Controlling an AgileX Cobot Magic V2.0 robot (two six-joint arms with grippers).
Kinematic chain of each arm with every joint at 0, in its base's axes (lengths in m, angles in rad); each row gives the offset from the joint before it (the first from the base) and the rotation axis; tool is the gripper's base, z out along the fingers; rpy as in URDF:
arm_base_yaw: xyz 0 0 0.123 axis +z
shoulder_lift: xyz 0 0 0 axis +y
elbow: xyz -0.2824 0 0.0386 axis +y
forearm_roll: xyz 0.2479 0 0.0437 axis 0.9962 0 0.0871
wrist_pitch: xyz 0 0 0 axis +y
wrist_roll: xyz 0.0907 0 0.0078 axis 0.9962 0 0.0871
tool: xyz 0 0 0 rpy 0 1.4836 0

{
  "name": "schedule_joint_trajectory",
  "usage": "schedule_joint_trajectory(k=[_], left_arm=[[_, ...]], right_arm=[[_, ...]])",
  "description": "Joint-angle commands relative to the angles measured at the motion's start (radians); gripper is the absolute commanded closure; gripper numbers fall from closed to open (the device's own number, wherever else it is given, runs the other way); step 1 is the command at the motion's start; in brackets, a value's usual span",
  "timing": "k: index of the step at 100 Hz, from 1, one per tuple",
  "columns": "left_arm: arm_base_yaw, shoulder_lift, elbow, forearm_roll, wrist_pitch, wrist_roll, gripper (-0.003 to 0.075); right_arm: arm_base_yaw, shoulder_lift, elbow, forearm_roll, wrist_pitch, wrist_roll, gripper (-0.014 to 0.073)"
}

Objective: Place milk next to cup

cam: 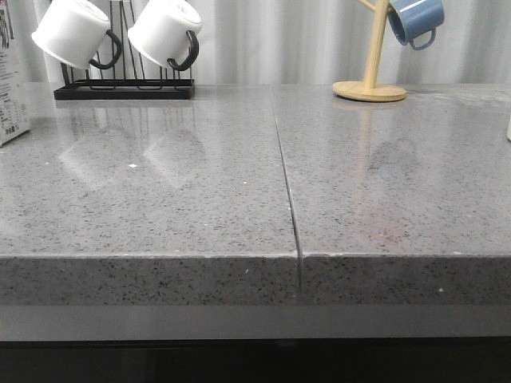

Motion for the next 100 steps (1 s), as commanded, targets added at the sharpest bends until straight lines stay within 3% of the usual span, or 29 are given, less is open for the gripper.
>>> schedule_joint_trajectory(k=[1, 84, 100], left_arm=[[0.003, -0.03, 0.045, -0.009, -0.087, -0.01, 0.0741], [0.003, -0.03, 0.045, -0.009, -0.087, -0.01, 0.0741], [0.003, -0.03, 0.045, -0.009, -0.087, -0.01, 0.0741]], right_arm=[[-0.002, -0.015, -0.01, -0.008, -0.076, -0.01, 0.066], [-0.002, -0.015, -0.012, -0.008, -0.076, -0.01, 0.066], [-0.002, -0.014, -0.08, -0.008, -0.006, -0.01, 0.066]])
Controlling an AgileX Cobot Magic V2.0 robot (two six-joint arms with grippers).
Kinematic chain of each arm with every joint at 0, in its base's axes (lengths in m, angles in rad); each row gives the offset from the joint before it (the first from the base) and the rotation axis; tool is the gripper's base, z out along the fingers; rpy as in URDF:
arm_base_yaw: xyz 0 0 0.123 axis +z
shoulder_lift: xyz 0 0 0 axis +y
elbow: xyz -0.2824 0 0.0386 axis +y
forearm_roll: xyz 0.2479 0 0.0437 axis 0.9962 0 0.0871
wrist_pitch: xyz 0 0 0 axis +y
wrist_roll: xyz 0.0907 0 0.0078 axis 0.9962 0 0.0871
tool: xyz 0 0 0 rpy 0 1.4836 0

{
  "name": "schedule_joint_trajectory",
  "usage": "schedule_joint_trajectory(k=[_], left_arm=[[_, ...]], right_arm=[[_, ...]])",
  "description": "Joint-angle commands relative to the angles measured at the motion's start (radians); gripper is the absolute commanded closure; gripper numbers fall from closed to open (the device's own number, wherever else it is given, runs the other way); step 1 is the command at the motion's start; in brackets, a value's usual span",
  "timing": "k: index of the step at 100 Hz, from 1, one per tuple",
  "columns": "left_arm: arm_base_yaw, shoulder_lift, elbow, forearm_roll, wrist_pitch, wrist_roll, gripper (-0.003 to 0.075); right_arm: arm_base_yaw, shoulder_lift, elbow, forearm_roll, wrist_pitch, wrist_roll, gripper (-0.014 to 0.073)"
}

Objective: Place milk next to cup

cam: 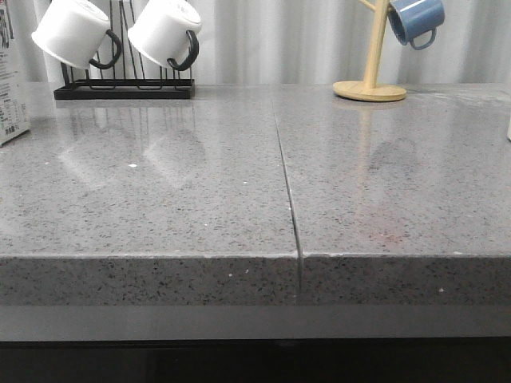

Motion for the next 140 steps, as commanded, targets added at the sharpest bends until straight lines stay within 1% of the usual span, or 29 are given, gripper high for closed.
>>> schedule_joint_trajectory(k=[1, 14, 29, 36, 44, 59, 66, 73, 85, 92, 110, 120, 140], left_arm=[[0.003, -0.03, 0.045, -0.009, -0.087, -0.009, 0.0741], [0.003, -0.03, 0.045, -0.009, -0.087, -0.009, 0.0741], [0.003, -0.03, 0.045, -0.009, -0.087, -0.009, 0.0741], [0.003, -0.03, 0.045, -0.009, -0.087, -0.009, 0.0741], [0.003, -0.03, 0.045, -0.009, -0.087, -0.009, 0.0741], [0.003, -0.03, 0.045, -0.009, -0.087, -0.009, 0.0741], [0.003, -0.03, 0.045, -0.009, -0.087, -0.009, 0.0741], [0.003, -0.03, 0.045, -0.009, -0.087, -0.009, 0.0741], [0.003, -0.03, 0.045, -0.009, -0.087, -0.009, 0.0741], [0.003, -0.03, 0.045, -0.009, -0.087, -0.009, 0.0741], [0.003, -0.03, 0.045, -0.009, -0.087, -0.009, 0.0741], [0.003, -0.03, 0.045, -0.009, -0.087, -0.009, 0.0741], [0.003, -0.03, 0.045, -0.009, -0.087, -0.009, 0.0741]], right_arm=[[-0.002, -0.014, -0.075, -0.008, -0.023, -0.01, 0.066], [-0.002, 0.011, -0.195, -0.008, 0.113, -0.01, 0.066], [-0.002, 0.101, -0.329, -0.008, 0.264, -0.01, 0.066], [-0.002, 0.154, -0.378, -0.008, 0.303, -0.01, 0.066], [-0.002, 0.213, -0.41, -0.007, 0.301, -0.009, 0.066], [-0.002, 0.316, -0.412, 0.0, 0.196, -0.009, 0.066], [-0.002, 0.369, -0.412, 0.0, 0.167, -0.009, 0.0638], [-0.002, 0.421, -0.412, 0.0, 0.133, -0.009, 0.0553], [-0.002, 0.505, -0.412, 0.0, 0.038, -0.009, 0.0343], [-0.003, 0.553, -0.412, 0.0, -0.03, -0.009, 0.0277], [-0.004, 0.683, -0.412, 0.0, -0.222, -0.01, 0.0273], [-0.023, 0.766, -0.412, 0.0, -0.349, -0.015, 0.0273], [-0.129, 0.906, -0.412, 0.0, -0.538, -0.063, 0.0273]])
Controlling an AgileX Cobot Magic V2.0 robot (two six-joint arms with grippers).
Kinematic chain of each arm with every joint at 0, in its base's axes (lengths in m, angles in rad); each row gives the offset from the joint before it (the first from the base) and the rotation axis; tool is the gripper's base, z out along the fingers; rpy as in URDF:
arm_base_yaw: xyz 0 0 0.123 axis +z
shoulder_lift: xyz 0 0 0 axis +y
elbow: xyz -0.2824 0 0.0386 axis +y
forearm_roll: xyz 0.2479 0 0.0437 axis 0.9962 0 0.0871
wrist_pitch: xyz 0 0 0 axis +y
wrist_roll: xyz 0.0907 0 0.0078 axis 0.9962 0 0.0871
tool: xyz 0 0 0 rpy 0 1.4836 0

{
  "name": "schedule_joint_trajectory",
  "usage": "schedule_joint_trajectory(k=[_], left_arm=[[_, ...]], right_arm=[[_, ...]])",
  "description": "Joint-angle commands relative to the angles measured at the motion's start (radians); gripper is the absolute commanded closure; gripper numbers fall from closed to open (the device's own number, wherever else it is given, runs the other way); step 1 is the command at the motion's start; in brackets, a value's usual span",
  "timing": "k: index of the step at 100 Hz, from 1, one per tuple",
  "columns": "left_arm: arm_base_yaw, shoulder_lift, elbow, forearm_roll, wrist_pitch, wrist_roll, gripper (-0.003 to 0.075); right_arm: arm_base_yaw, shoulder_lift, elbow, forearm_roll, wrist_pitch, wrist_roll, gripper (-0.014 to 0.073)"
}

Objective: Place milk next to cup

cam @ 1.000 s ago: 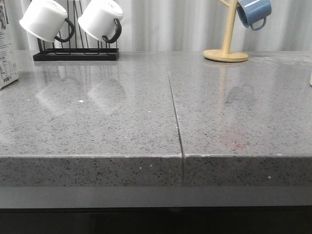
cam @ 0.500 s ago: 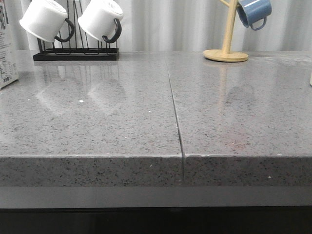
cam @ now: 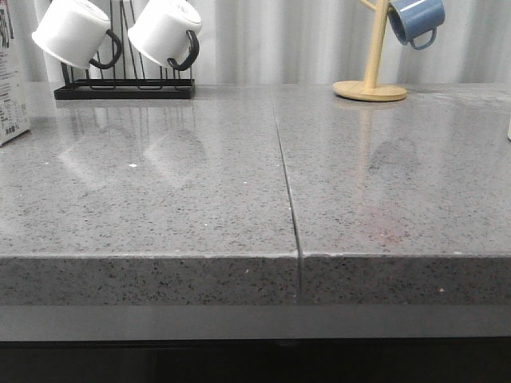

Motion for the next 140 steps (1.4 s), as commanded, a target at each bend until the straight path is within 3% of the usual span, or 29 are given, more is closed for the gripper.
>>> schedule_joint_trajectory(k=[1, 28, 64, 140], left_arm=[[0.003, -0.03, 0.045, -0.009, -0.086, -0.009, 0.0741], [0.003, -0.03, 0.045, -0.009, -0.086, -0.009, 0.0741], [0.003, -0.03, 0.045, -0.009, -0.086, -0.009, 0.0741], [0.003, -0.03, 0.045, -0.009, -0.086, -0.009, 0.0741]], right_arm=[[-0.047, 0.05, -0.036, 0.0, -0.178, -0.032, 0.0273], [-0.163, 0.245, -0.036, 0.0, -0.372, -0.032, 0.0273], [-0.196, 0.526, -0.038, 0.0, -0.727, -0.032, 0.0273], [-0.194, 0.837, -0.289, 0.0, -0.695, -0.011, 0.0277]])
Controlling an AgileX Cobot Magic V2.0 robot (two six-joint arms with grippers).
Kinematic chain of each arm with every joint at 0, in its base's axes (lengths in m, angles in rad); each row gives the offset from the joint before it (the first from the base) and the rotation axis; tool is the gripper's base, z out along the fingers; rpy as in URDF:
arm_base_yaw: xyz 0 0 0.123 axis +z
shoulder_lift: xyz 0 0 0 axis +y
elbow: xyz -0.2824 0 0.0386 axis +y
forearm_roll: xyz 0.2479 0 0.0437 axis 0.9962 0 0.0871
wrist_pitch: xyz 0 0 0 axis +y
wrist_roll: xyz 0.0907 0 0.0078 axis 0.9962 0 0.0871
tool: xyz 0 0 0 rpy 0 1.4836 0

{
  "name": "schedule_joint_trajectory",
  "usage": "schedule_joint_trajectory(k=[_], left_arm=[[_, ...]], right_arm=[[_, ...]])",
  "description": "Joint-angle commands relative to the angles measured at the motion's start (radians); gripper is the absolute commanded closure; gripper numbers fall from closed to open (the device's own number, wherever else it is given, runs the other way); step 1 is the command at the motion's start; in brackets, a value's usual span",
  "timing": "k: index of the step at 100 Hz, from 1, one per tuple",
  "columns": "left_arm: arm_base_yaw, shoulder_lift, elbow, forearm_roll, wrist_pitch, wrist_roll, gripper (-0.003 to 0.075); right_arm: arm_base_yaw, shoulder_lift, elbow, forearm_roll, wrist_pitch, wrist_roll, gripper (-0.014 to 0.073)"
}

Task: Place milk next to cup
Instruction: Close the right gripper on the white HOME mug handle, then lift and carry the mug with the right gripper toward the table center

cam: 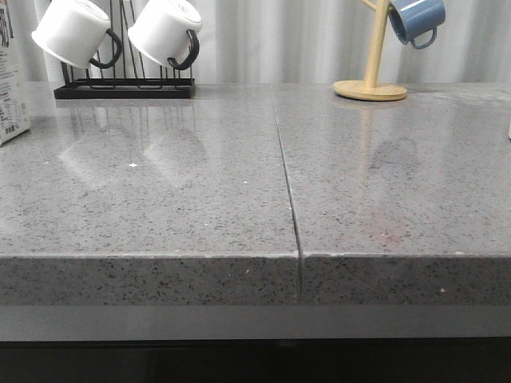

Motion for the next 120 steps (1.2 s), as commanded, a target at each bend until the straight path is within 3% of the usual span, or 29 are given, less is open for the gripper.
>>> schedule_joint_trajectory(k=[1, 9, 27, 38, 71, 120], left_arm=[[0.003, -0.03, 0.045, -0.009, -0.086, -0.009, 0.0741], [0.003, -0.03, 0.045, -0.009, -0.086, -0.009, 0.0741], [0.003, -0.03, 0.045, -0.009, -0.086, -0.009, 0.0741], [0.003, -0.03, 0.045, -0.009, -0.086, -0.009, 0.0741], [0.003, -0.03, 0.045, -0.009, -0.086, -0.009, 0.0741], [0.003, -0.03, 0.045, -0.009, -0.086, -0.009, 0.0741]], right_arm=[[-0.005, -0.019, -0.049, 0.0, -0.052, 0.002, 0.0282], [-0.005, -0.005, -0.068, 0.0, -0.036, 0.002, 0.0343], [-0.005, -0.003, -0.071, 0.0, -0.027, 0.002, 0.0589], [-0.005, -0.003, -0.071, 0.0, -0.027, 0.002, 0.0663], [0.077, -0.107, -0.071, -0.042, 0.012, 0.002, 0.0661], [0.482, -0.12, -0.133, -0.042, 0.029, 0.001, 0.0661]])
